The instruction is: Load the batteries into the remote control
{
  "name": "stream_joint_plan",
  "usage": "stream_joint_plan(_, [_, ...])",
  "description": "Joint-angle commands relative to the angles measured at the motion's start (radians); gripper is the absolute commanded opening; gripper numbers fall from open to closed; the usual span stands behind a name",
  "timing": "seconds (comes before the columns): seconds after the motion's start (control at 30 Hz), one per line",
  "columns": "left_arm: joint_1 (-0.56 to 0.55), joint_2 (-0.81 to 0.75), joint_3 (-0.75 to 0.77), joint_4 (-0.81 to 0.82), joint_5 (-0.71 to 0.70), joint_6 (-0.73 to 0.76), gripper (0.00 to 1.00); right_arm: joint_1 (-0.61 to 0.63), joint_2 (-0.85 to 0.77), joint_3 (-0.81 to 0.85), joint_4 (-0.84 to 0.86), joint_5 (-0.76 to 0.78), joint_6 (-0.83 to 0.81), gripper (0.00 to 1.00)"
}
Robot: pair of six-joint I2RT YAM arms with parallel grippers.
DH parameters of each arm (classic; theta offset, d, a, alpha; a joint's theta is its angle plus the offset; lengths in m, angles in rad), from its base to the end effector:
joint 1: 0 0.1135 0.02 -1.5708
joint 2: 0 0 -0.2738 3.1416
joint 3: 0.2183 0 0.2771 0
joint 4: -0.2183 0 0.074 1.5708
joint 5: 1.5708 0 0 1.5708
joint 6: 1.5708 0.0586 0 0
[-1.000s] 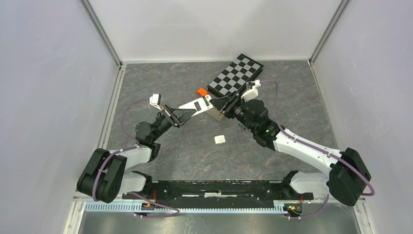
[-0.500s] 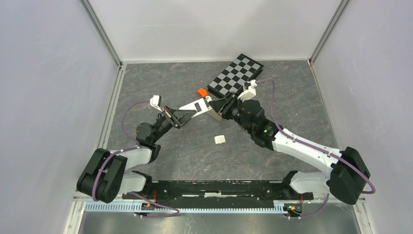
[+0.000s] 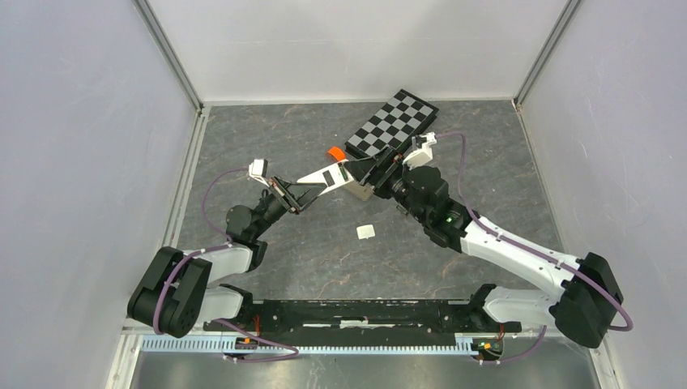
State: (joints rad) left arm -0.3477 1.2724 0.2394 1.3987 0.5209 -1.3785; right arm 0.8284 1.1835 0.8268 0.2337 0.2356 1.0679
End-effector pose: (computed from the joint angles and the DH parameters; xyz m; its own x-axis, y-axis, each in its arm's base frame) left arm 0.2215 -0.1113 0.2182 -0.6547 -0.6683 -0.3532 0.4700 0.0060 -0.8826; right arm 0.2271 0.2273 0.3127 -0.5305 0.6820 -0.5034 -0.1972 0.4783 0.8558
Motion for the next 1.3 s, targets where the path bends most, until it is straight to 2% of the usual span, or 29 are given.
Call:
stream_joint_plan(0.0, [-0.004, -0.011, 0.008, 0.076, -0.021, 0.012, 0.02, -0.009, 0.040, -0.003, 0.081, -0.113, 0.118, 0.96])
stream_joint_plan(0.13, [-0.003, -0.015, 0.009, 0.079, -0.018, 0.013, 0.02, -0.011, 0.109, 0.010, 0.100, -0.191, 0.195, 0.98])
stream_joint_plan(0.33, [-0.003, -0.010, 0.002, 0.087, -0.007, 0.023, 0.02, -0.011, 0.158, -0.075, 0.353, -0.228, 0.298, 0.98])
stream_joint_plan(0.67, [-0.003, 0.008, 0.003, 0.091, -0.007, 0.029, 0.02, -0.012, 0.124, -0.087, 0.389, -0.182, 0.265, 0.98])
stream_joint_plan(0.83, [-0.004, 0.006, -0.002, 0.097, -0.002, 0.029, 0.02, -0.029, 0.135, -0.087, 0.401, -0.185, 0.322, 0.98])
stream_joint_plan(1.27, [-0.003, 0.038, -0.008, 0.144, 0.048, 0.070, 0.02, -0.046, 0.200, -0.043, 0.431, -0.233, 0.415, 0.79])
